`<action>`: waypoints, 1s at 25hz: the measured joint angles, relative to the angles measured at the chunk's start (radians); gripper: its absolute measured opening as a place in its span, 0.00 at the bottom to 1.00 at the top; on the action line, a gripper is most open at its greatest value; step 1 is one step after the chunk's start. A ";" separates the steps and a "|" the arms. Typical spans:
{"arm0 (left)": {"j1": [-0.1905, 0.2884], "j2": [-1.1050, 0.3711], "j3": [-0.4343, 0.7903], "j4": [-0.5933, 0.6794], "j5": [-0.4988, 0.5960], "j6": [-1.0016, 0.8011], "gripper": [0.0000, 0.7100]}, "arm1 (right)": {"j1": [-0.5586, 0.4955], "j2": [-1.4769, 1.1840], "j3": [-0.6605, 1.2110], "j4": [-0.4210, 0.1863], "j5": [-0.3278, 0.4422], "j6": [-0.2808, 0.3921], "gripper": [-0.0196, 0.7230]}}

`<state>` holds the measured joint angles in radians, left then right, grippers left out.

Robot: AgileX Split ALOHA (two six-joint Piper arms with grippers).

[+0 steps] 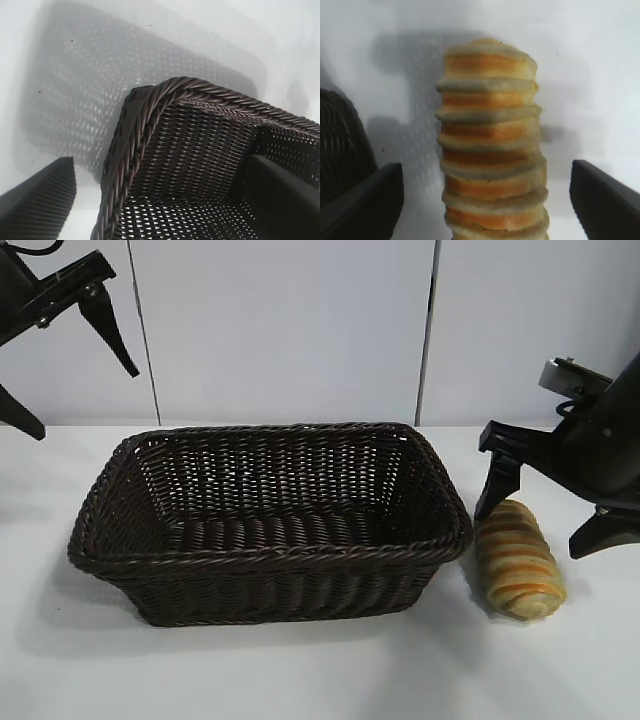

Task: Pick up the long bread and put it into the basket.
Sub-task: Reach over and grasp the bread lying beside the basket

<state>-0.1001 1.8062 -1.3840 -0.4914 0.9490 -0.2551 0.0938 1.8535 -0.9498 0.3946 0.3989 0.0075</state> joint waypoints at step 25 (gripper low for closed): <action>0.000 0.000 0.000 0.001 0.021 0.003 0.93 | 0.000 -0.018 -0.132 -0.045 0.165 0.059 0.14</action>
<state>-0.1001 1.8062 -1.3840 -0.4905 0.9704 -0.2522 0.0938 1.8359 -1.0820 0.3498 0.5636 0.0667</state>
